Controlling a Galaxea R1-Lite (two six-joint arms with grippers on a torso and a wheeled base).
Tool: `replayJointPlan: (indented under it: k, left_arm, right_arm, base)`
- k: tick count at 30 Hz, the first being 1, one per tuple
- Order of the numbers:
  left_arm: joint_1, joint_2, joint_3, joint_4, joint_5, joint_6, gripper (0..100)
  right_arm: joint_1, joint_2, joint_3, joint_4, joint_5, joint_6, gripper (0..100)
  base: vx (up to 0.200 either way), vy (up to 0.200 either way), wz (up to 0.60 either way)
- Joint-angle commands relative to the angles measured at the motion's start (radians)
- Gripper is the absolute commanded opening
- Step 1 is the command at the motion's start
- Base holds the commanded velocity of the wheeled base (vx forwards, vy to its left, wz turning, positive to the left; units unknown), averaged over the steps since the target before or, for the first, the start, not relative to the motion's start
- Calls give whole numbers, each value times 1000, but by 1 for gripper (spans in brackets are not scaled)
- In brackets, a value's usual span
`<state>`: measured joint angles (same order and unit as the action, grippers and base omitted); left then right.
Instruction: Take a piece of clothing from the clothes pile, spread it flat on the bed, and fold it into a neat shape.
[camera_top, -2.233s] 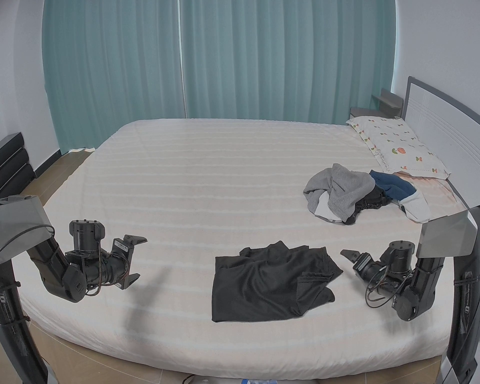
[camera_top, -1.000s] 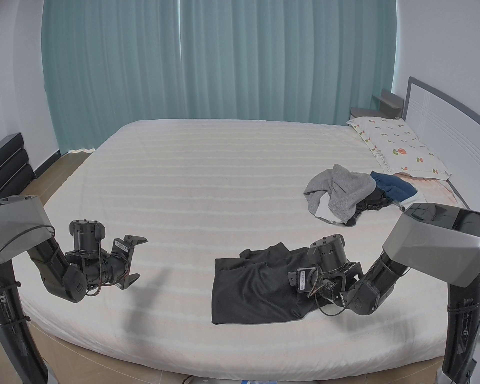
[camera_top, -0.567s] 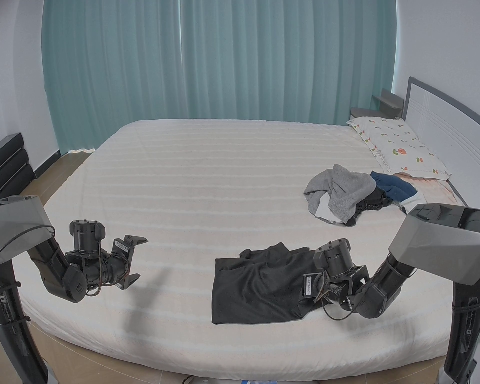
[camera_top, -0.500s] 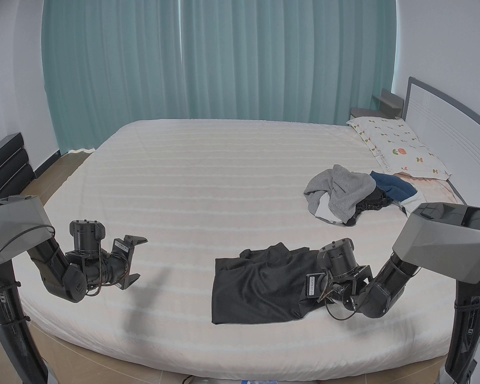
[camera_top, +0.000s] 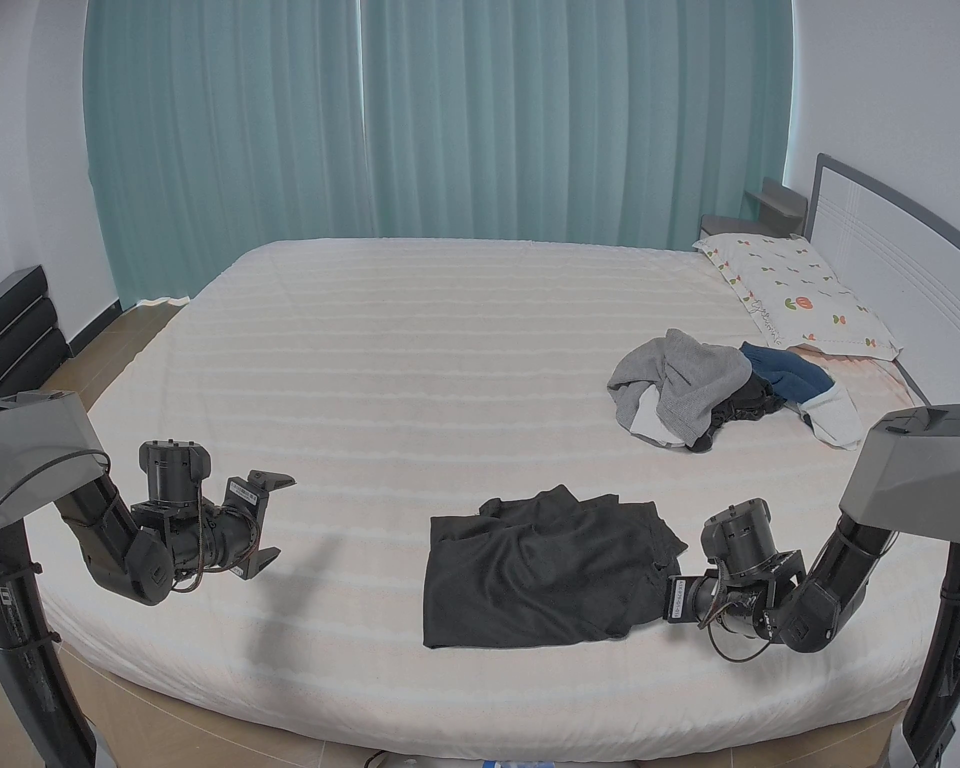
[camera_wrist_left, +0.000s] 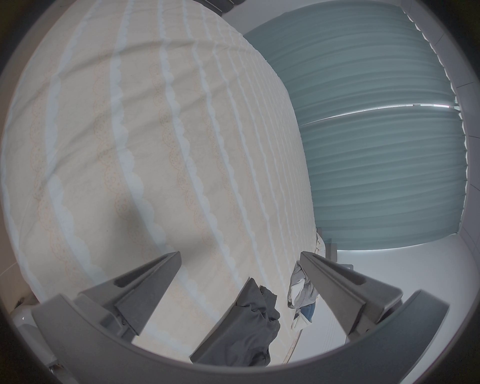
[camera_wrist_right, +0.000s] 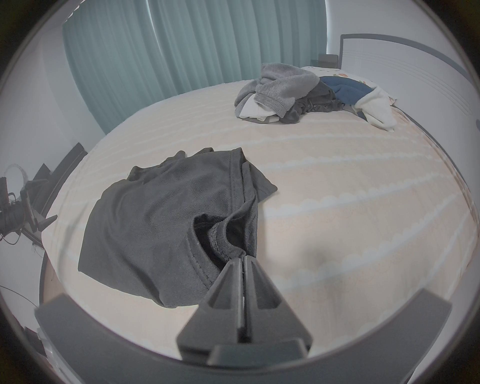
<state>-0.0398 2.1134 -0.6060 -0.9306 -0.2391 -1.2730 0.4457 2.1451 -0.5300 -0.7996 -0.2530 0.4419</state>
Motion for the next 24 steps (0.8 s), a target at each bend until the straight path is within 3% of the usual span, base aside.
replayJointPlan:
  k: [1,2,3,8,14,15,16,23,24]
  left_arm:
    - [0,0,0,0,1,0,100]
    - [0,2,0,0,0,0,100]
    - [0,2,0,0,0,0,100]
    - [0,2,0,0,0,0,100]
    - [0,0,0,0,0,0,100]
    - [0,2,0,0,0,0,100]
    - [0,2,0,0,1,0,100]
    - [0,2,0,0,0,0,100]
    - [0,2,0,0,0,0,100]
  right_arm:
    - [-15,7,65,-41,9,-9,0]
    - [-18,10,88,-63,9,-17,0]
    - [-24,10,99,-79,11,-20,100]
    - [-78,1,120,-155,21,-22,100]
    - [-183,-50,104,-211,118,-14,100]
    - [-210,-62,71,-211,178,1,100]
    - [-211,-62,68,-210,181,3,100]
    - [-222,44,-134,-158,258,141,100]
    - [-214,104,-206,-122,294,164,100]
  base:
    - [0,0,0]
    - [0,0,0]
    - [0,0,0]
    - [0,0,0]
    - [0,0,0]
    - [0,0,0]
    - [0,0,0]
    - [0,0,0]
    - [0,0,0]
